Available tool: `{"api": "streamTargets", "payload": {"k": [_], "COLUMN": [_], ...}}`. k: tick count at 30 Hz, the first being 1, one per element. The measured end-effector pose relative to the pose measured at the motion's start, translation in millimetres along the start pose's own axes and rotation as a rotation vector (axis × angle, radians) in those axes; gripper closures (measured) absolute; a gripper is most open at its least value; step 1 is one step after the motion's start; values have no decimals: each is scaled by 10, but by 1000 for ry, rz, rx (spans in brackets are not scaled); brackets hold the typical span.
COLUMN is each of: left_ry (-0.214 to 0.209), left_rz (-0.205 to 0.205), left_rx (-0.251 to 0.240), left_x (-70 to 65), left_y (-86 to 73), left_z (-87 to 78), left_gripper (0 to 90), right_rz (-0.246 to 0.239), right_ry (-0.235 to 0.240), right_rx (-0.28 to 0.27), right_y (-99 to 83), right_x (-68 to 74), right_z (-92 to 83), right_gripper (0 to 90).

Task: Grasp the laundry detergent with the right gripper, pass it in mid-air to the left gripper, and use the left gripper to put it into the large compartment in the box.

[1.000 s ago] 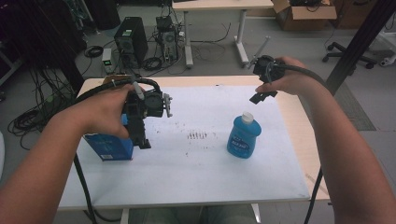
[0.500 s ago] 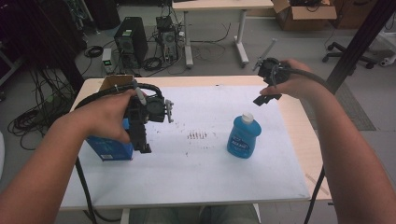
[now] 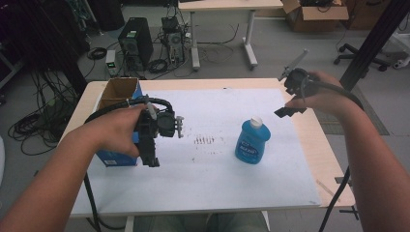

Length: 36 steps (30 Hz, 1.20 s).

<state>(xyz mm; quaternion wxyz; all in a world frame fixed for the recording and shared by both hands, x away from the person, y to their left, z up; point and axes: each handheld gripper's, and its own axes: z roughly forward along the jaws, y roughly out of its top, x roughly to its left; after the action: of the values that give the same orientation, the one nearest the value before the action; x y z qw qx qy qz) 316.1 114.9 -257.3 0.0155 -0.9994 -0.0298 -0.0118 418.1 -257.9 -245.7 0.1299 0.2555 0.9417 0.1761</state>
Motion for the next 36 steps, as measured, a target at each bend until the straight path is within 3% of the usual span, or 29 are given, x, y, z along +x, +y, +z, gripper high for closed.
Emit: {"api": "streamTargets", "payload": {"k": [16,28,36], "left_ry": [2,1,4], "left_rz": [0,2,-2], "left_rx": [-6,-5,0], "left_x": [-31,-51,-41], "left_y": [-19,-17,-36], "left_z": [221,363,385], "left_gripper": [2,2,3], "right_rz": [16,9,22], "right_ry": [2,49,80], "right_rx": [-54,-78,-100], "right_y": [-447,-633,-796], "right_x": [224,441,528], "right_z": [12,161,372], "right_gripper": [49,48,47]}}
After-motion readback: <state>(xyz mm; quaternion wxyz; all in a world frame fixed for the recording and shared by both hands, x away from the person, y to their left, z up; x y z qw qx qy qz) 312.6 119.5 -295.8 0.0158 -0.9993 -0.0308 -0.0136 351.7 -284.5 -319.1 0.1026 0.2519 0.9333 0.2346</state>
